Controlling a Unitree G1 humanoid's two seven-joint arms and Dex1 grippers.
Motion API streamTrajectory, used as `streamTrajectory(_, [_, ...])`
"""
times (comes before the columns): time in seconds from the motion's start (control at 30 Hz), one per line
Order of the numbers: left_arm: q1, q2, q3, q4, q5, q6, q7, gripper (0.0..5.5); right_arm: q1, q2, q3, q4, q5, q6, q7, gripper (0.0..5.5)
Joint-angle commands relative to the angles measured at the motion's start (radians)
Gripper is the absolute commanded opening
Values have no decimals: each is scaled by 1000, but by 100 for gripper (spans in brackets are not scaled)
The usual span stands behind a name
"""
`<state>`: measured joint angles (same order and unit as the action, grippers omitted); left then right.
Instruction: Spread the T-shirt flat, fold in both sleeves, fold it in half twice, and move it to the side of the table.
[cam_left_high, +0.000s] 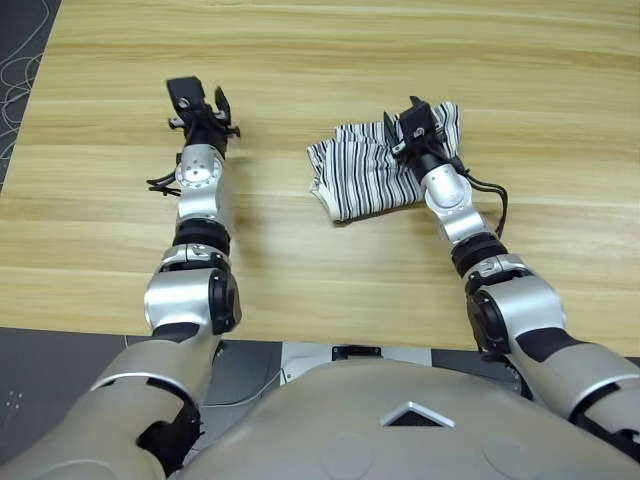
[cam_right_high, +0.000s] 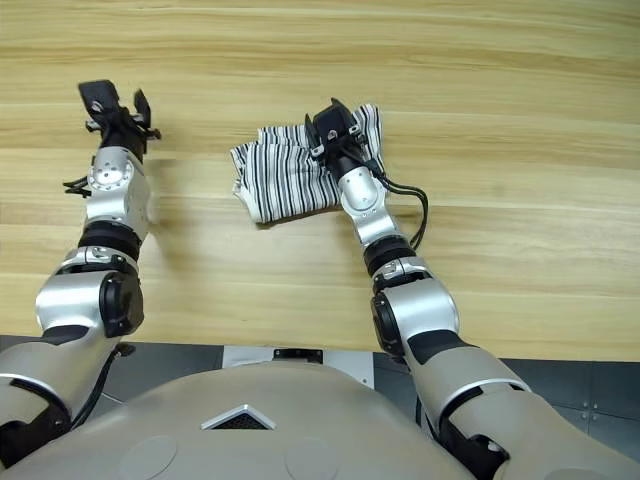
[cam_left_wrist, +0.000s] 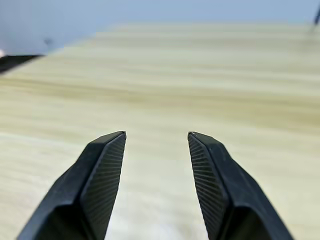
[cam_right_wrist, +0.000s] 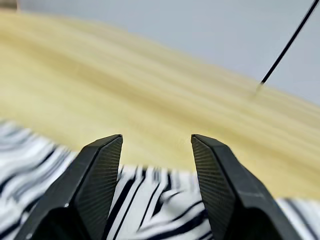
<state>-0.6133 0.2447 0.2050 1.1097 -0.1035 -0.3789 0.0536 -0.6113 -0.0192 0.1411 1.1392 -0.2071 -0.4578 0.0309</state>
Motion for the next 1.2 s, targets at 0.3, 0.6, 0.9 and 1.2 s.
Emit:
streamTrajectory(0.3, [-63, -7, 34, 115, 14, -178, 63, 231, -37, -105, -81, 151, 51, 237, 67, 253])
streamTrajectory(0.6, [-80, -1, 61, 134, -3, -160, 67, 231, -25, -282, -203, 133, 138, 279, 111, 253])
streamTrajectory(0.9, [-93, 14, 99, 148, -15, -141, 66, 231, 76, -495, -331, 139, 214, 291, 109, 253])
streamTrajectory(1.2, [-94, 20, 124, 151, -21, -134, 41, 231, 126, -556, -389, 108, 241, 231, 18, 253])
